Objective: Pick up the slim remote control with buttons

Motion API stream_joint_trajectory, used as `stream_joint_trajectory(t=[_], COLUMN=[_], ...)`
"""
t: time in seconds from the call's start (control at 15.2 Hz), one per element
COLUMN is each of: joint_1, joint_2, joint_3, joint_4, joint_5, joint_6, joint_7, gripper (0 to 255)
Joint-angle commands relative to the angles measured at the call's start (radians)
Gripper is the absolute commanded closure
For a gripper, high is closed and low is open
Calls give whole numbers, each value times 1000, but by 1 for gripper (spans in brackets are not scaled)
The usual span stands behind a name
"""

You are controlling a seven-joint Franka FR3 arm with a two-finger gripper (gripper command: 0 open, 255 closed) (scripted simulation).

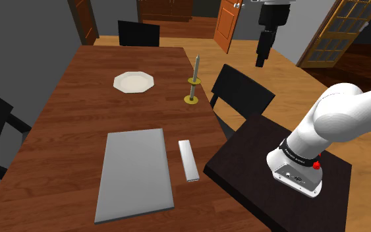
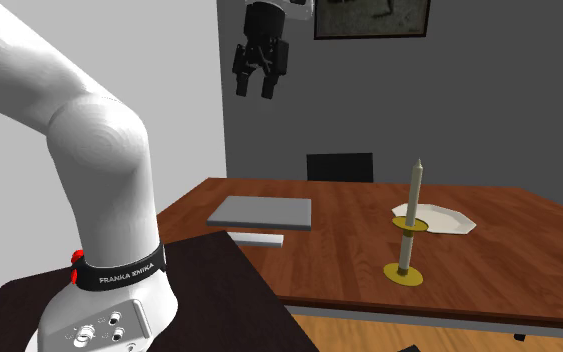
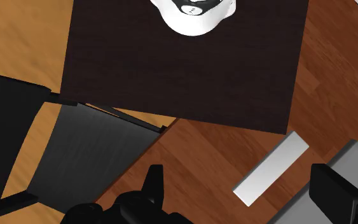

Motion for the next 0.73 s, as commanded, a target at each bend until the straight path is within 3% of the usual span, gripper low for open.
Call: stream_joint_trajectory(t=[0.0, 0.66], joint_1=[0, 26], joint_2=[0, -16], joint_3=[0, 191], joint_4=[0, -289], joint_5=[0, 156], joint_6=[0, 343], joint_7=[0, 261], gripper=[0, 0])
